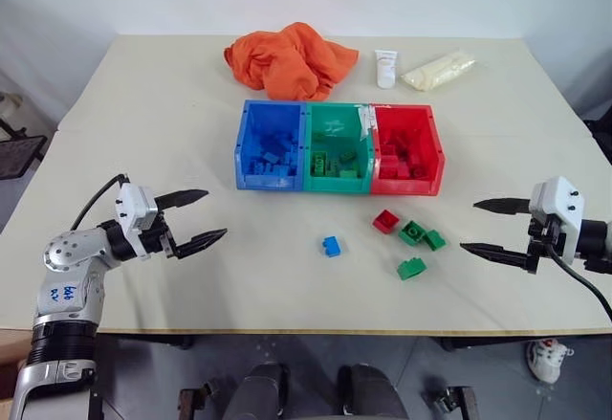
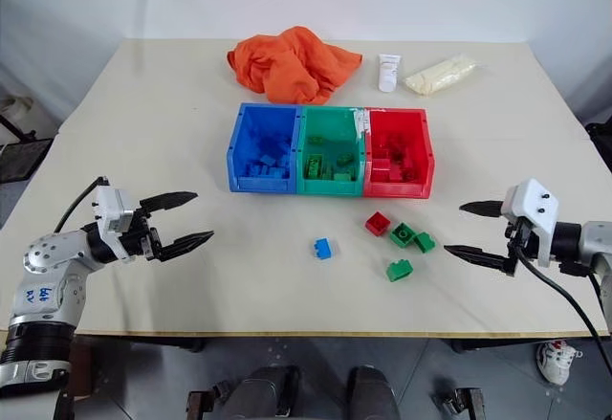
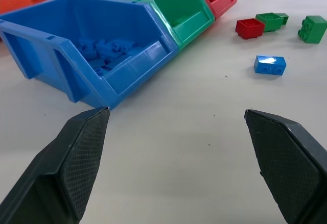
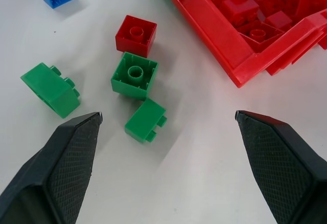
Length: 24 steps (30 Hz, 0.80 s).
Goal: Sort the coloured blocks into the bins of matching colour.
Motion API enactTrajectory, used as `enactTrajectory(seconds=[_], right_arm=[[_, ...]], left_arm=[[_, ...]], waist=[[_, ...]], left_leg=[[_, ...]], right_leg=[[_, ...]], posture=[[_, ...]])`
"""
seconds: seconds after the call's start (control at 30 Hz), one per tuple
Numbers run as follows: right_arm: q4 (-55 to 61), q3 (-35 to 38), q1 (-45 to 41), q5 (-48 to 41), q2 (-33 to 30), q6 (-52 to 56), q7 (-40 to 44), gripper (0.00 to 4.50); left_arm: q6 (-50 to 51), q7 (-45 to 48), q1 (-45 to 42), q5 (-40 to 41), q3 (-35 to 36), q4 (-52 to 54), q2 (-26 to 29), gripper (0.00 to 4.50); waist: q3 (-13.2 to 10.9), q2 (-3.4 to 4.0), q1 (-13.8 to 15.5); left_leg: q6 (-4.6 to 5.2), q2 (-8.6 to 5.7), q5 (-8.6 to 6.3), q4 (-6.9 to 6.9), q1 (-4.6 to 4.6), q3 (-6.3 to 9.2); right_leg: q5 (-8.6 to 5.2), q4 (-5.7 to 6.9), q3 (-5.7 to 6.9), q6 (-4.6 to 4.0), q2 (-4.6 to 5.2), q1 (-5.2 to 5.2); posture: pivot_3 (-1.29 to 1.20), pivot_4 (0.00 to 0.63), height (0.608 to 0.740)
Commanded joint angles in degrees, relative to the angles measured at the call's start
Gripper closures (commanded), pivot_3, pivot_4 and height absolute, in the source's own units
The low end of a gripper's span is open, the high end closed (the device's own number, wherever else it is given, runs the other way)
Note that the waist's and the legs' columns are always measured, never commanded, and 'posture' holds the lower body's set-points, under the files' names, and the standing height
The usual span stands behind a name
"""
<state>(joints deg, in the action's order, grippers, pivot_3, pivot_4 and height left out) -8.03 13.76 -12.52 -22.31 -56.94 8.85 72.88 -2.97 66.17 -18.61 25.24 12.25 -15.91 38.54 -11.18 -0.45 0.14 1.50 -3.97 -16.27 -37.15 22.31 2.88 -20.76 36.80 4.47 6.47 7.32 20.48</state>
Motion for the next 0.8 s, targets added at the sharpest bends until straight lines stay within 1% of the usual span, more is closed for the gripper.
enactTrajectory(seconds=[0.03,0.07,0.13,0.27,0.37,0.5,0.7,0.8], right_arm=[[1.9,2.3,0.6,-1.3,0.3,-0.2,-0.7,0.15],[2.0,2.3,0.7,-1.3,0.3,-0.2,-0.8,0.15],[2.5,2.4,1.3,-1.2,0.3,0.4,-1.6,0.15],[4.1,2.5,2.6,-1.2,0.4,1.6,-3.3,0.15],[5.6,2.9,5.4,0.0,-1.4,2.3,-3.3,0.15],[6.1,6.3,9.9,0.0,-3.7,4.4,-3.1,0.15],[6.0,13.0,17.5,0.8,-6.6,4.0,-1.4,0.15],[8.6,12.9,18.5,0.8,-6.6,6.5,-2.7,0.15]], left_arm=[[0.1,0.7,-0.5,0.2,-0.2,1.8,0.4,0.00],[0.2,0.7,-0.5,0.1,-0.3,1.8,0.4,0.00],[1.5,-2.5,-0.7,-1.9,-0.9,2.0,0.6,0.00],[1.8,-1.4,-1.2,-1.0,-1.4,2.1,0.2,0.00],[2.7,-1.2,-2.3,-0.9,-2.4,1.9,-0.4,0.00],[4.0,-0.8,-4.0,-1.0,-3.5,0.7,-0.9,0.00],[2.9,3.4,-5.9,-1.1,-4.9,-1.9,-1.5,0.00],[2.2,4.2,-6.1,-1.3,-5.1,-2.7,-1.8,0.00]], waist=[[0.0,0.00,0.0],[0.0,0.00,0.0],[0.0,0.00,0.0],[0.0,0.00,0.0],[0.0,0.00,0.1],[0.0,0.00,0.6],[0.0,0.00,1.3],[0.0,0.00,1.1]], left_leg=[[0.00,0.00,0.00,0.00,0.00,0.00],[0.00,0.00,0.00,0.00,0.00,0.00],[0.00,0.00,0.00,0.00,0.00,0.00],[0.00,0.00,0.00,0.00,0.00,0.00],[0.00,0.00,0.00,0.00,0.00,0.01],[0.01,-0.02,-0.01,-0.03,0.02,-0.01],[0.04,-0.02,-0.02,-0.02,0.02,-0.08],[0.04,-0.01,-0.02,-0.01,0.00,-0.09]], right_leg=[[0.00,0.00,0.00,0.00,0.00,0.00],[0.00,0.00,0.00,0.00,0.00,0.00],[0.00,0.00,0.00,0.00,0.00,0.00],[0.00,0.02,0.00,0.00,0.00,0.00],[0.00,0.02,0.00,0.00,-0.01,0.00],[0.03,0.01,-0.01,0.05,0.00,0.00],[0.04,-0.11,-0.04,0.08,-0.01,-0.02],[0.04,-0.31,-0.04,0.08,-0.02,-0.04]], posture=[[0.00,0.150,0.740],[0.00,0.150,0.740],[0.00,0.150,0.740],[0.00,0.150,0.740],[0.00,0.150,0.740],[0.00,0.150,0.740],[0.00,0.150,0.740],[0.00,0.150,0.740]])
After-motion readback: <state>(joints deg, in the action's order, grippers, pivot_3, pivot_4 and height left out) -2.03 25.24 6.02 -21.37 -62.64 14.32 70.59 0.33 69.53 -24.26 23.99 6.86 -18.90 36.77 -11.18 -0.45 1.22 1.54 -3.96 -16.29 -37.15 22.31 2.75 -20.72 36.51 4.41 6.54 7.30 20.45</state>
